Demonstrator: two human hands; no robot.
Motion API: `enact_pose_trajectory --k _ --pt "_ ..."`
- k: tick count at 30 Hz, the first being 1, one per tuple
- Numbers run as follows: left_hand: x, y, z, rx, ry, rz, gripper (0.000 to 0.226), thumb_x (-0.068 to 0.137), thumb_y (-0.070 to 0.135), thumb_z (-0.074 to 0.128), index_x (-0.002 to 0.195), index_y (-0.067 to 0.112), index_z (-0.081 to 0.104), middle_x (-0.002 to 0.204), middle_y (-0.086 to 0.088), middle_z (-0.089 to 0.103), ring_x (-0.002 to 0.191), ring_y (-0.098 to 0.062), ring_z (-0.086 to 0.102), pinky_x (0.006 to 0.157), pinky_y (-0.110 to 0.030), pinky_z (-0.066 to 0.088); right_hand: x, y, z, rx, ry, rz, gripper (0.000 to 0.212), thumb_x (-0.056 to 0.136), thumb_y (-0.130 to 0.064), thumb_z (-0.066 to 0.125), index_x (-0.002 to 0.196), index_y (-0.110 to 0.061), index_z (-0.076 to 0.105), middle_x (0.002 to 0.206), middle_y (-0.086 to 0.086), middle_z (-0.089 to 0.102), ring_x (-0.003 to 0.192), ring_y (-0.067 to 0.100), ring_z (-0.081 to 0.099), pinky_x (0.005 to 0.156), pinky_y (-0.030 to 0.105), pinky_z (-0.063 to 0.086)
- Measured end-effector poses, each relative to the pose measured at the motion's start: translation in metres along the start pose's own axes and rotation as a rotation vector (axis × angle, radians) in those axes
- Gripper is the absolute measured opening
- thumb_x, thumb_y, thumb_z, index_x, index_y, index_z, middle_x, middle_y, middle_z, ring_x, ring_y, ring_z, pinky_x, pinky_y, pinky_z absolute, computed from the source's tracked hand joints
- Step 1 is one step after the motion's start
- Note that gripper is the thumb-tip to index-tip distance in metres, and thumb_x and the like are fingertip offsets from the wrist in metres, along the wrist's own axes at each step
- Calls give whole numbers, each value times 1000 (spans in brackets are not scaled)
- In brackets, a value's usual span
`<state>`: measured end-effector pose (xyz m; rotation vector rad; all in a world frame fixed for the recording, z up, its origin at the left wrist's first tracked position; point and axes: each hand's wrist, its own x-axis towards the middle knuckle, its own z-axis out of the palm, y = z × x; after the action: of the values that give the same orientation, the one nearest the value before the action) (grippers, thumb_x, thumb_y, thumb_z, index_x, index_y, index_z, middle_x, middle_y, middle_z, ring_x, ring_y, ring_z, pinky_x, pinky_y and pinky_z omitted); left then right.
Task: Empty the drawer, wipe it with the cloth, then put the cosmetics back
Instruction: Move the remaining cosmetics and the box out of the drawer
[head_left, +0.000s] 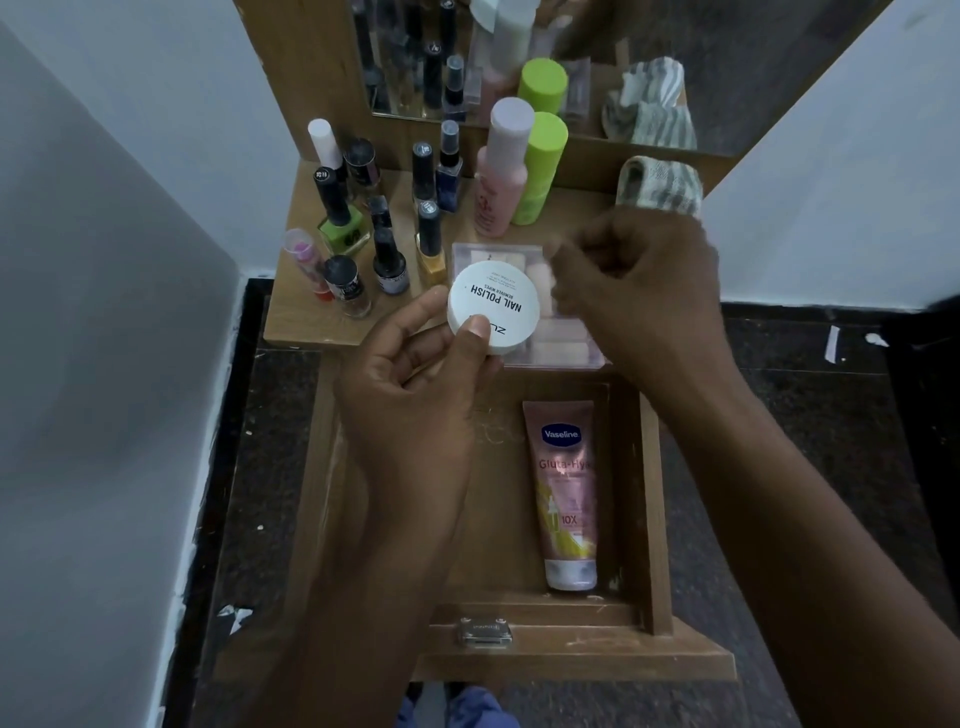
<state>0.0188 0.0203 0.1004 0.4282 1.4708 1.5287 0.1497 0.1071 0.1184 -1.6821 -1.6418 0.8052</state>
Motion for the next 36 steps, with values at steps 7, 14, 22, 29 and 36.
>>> enact_pose_trajectory --k 7,14,22,29,36 --pt "6 -1 13 11 -21 -23 40 90 8 78 129 9 69 105 -8 80 98 -19 78 83 -41 65 -9 -1 -5 488 -187 375 18 92 -9 77 105 2 72 85 20 78 77 37 77 64 34 66" --pt "-7 3 12 648 -201 392 50 90 17 80 138 18 66 119 5 74 103 -1 72 85 -16 59 10 15 -9 436 146 349 14 90 -19 80 99 -10 76 89 10 79 72 21 79 68 39 66" --pt "-1 -27 6 1081 -487 741 40 86 16 78 125 7 74 131 -10 71 132 -27 60 112 -44 47 39 29 0 51 404 176 17 82 -35 79 94 -25 74 93 -2 78 78 10 77 71 34 65" --pt "12 -40 4 1070 -488 844 32 90 15 61 115 4 78 130 -13 71 132 -33 60 113 -41 43 54 29 5 -59 450 146 8 78 -28 79 81 -21 75 82 -8 72 77 10 71 73 32 62" --pt "16 -39 6 1079 -487 912 43 82 20 47 104 3 81 122 -15 75 123 -37 66 107 -38 39 55 33 11 -261 387 65 7 83 -19 74 80 -18 80 85 -1 78 81 13 71 67 22 56"
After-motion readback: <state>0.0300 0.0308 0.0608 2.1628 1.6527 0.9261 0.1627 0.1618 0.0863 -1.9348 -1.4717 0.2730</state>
